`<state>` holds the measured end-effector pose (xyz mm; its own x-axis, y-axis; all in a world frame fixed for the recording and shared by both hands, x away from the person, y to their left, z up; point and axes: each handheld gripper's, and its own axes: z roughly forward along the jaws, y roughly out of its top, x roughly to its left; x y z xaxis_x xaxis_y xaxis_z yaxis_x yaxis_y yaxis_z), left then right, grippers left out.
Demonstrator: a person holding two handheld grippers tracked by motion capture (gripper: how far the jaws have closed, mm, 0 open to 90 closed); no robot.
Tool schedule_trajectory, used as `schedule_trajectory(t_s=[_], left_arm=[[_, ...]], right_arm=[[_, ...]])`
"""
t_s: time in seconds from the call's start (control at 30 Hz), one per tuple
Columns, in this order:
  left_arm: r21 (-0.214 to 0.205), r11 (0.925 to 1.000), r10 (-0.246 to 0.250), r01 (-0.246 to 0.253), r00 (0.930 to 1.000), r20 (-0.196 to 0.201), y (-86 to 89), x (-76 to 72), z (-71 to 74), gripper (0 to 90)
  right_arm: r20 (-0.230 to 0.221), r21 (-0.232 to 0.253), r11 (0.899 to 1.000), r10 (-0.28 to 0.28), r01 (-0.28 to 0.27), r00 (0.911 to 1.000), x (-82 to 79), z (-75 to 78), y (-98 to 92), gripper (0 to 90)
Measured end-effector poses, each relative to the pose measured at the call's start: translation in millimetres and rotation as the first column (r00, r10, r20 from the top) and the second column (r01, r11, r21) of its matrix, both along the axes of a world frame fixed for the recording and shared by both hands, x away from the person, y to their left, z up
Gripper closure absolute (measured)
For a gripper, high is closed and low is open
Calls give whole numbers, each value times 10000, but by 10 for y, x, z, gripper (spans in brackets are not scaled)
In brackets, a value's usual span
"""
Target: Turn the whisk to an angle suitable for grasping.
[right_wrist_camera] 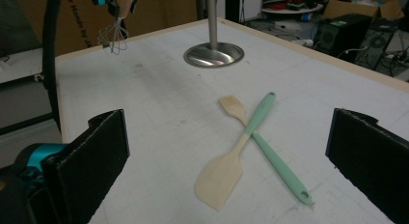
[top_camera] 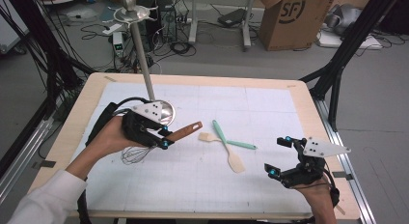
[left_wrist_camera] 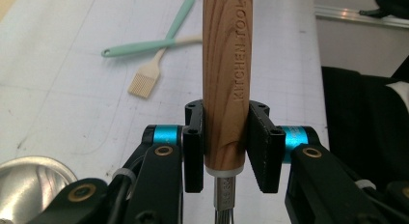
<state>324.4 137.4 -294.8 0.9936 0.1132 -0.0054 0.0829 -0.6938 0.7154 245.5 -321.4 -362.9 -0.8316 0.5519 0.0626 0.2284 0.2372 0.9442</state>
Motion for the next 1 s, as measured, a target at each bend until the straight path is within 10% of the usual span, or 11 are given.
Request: schedule_trajectory(t_s=[0.43, 1.0], left_arm=[[-1040, 9910, -829, 838, 9965, 136, 47, -104, 110, 704], [-1497, 9796, -1344, 1339, 9909, 67, -114, -112, 126, 705]], right_arm=[[215, -411, 9881, 1493, -1483, 9886, 107, 423, 303, 3], [305, -495, 9219, 3858, -3842, 9221, 430, 761, 790, 3]])
